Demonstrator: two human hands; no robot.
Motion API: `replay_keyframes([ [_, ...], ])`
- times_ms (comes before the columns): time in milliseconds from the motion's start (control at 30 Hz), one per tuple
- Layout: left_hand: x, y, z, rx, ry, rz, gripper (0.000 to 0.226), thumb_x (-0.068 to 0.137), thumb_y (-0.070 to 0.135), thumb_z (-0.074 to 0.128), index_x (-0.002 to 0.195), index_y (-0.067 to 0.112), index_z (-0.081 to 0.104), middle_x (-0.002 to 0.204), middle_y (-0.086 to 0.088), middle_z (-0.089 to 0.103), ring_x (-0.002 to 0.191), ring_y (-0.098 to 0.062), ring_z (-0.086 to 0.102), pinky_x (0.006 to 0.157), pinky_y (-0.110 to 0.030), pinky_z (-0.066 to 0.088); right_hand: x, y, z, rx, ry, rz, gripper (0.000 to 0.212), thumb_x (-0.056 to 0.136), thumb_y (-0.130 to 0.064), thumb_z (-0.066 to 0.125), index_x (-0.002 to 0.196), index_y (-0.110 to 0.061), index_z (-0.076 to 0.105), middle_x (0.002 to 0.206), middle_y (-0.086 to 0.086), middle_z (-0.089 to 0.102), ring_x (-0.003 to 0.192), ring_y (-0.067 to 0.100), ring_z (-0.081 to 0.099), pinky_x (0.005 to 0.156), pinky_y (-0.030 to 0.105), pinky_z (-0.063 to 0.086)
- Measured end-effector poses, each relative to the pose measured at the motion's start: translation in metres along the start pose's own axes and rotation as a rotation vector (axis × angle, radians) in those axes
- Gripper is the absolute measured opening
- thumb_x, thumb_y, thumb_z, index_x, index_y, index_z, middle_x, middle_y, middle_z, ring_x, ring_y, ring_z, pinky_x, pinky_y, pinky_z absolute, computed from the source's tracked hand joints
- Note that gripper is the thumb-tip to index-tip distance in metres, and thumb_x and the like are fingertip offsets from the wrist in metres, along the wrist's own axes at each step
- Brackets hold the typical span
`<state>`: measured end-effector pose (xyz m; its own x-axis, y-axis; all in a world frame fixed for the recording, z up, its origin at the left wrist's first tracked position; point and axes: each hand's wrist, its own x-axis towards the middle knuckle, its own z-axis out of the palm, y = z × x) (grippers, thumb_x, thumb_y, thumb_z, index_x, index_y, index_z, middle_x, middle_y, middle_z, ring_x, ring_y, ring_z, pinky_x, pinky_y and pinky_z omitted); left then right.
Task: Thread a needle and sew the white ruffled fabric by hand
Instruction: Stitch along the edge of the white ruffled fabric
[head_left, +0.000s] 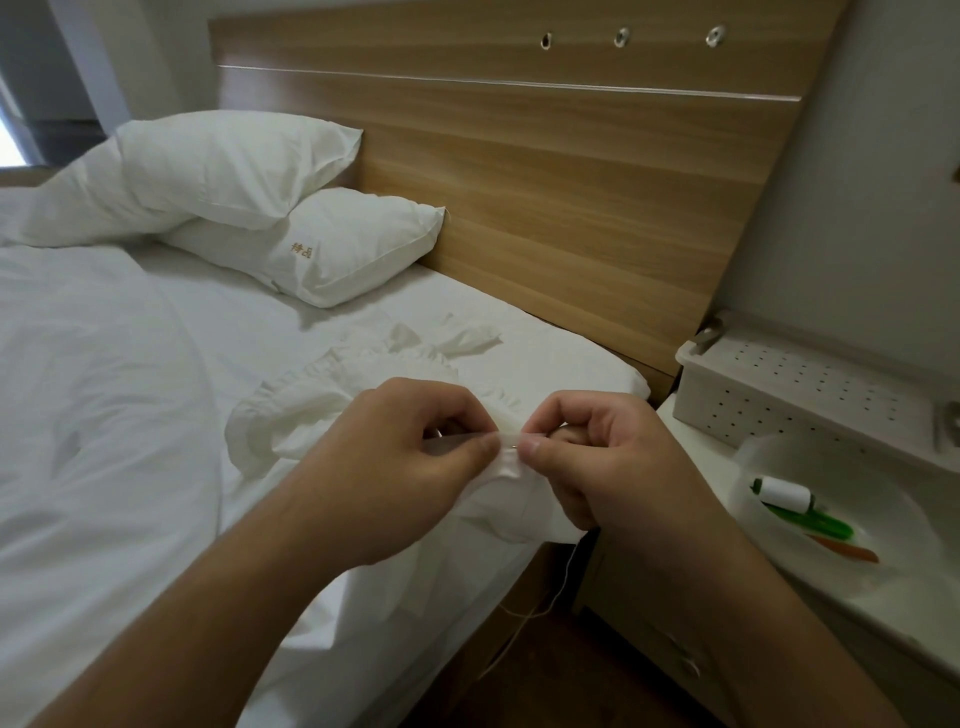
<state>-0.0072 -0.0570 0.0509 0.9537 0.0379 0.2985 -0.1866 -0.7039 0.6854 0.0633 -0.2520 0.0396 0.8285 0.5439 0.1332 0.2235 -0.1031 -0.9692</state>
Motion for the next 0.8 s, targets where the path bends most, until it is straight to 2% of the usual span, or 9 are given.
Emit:
replay_keyframes([
  [133, 0.001, -0.001, 0.0, -0.037, -0.029, -0.001, 0.016, 0.098, 0.026, 0.071, 0.087, 0.034, 0.079, 0.08, 0.018, 0.074, 0.082, -0.006, 0.071, 0.073, -0.03, 0.055, 0.0, -0.002, -0.002, 0.102, -0.059, 0.032, 0.012, 0.096, 0.002, 0.064, 0.084, 0.004, 0.066, 0.049, 0.001, 0.038, 0.04, 0.01, 0.034, 0.043, 0.023, 0.03],
  [333, 0.002, -0.003, 0.001, -0.081, -0.055, -0.018, 0.017, 0.099, 0.024, 0.071, 0.086, 0.032, 0.079, 0.074, 0.016, 0.072, 0.072, -0.004, 0.066, 0.07, -0.025, 0.045, 0.001, 0.0, -0.005, 0.193, -0.133, 0.035, 0.016, 0.096, 0.005, 0.063, 0.081, 0.0, 0.067, 0.048, 0.0, 0.036, 0.04, 0.01, 0.031, 0.044, 0.021, 0.028],
  [400, 0.002, -0.004, 0.002, -0.111, -0.063, -0.013, 0.015, 0.099, 0.03, 0.071, 0.086, 0.032, 0.079, 0.074, 0.013, 0.072, 0.07, -0.006, 0.066, 0.069, -0.029, 0.047, 0.002, 0.002, -0.006, 0.229, -0.167, 0.039, 0.015, 0.094, 0.001, 0.068, 0.079, -0.004, 0.068, 0.049, 0.0, 0.036, 0.04, 0.01, 0.03, 0.044, 0.02, 0.028],
  [500, 0.002, -0.005, 0.001, -0.156, -0.077, -0.018, 0.017, 0.09, 0.042, 0.066, 0.086, 0.033, 0.079, 0.076, 0.007, 0.073, 0.071, -0.016, 0.068, 0.069, -0.044, 0.055, 0.003, 0.003, -0.006, 0.28, -0.217, 0.037, 0.008, 0.086, -0.009, 0.068, 0.078, -0.008, 0.07, 0.05, 0.0, 0.035, 0.041, 0.01, 0.029, 0.044, 0.019, 0.028],
  [600, 0.001, -0.005, 0.001, -0.212, -0.093, -0.029, 0.018, 0.088, 0.043, 0.068, 0.085, 0.031, 0.08, 0.076, 0.001, 0.074, 0.076, -0.025, 0.07, 0.072, -0.05, 0.057, 0.003, 0.006, -0.006, 0.298, -0.248, 0.035, 0.007, 0.085, -0.01, 0.068, 0.081, -0.005, 0.07, 0.053, 0.005, 0.032, 0.043, 0.012, 0.028, 0.045, 0.021, 0.026],
  [733, 0.0, -0.009, 0.0, -0.319, -0.11, -0.064, 0.019, 0.087, 0.041, 0.072, 0.086, 0.024, 0.081, 0.079, -0.008, 0.075, 0.081, -0.034, 0.071, 0.074, -0.049, 0.056, 0.003, 0.01, -0.004, 0.374, -0.278, 0.039, 0.011, 0.086, -0.008, 0.067, 0.087, 0.003, 0.065, 0.06, 0.013, 0.02, 0.046, 0.016, 0.02, 0.046, 0.026, 0.017],
  [800, 0.0, -0.009, 0.0, -0.378, -0.12, -0.085, 0.02, 0.086, 0.039, 0.074, 0.087, 0.021, 0.081, 0.081, -0.014, 0.075, 0.078, -0.031, 0.069, 0.074, -0.043, 0.053, 0.003, 0.012, -0.002, 0.422, -0.301, 0.039, 0.011, 0.086, -0.007, 0.067, 0.088, 0.003, 0.063, 0.061, 0.013, 0.018, 0.047, 0.017, 0.017, 0.046, 0.028, 0.015],
])
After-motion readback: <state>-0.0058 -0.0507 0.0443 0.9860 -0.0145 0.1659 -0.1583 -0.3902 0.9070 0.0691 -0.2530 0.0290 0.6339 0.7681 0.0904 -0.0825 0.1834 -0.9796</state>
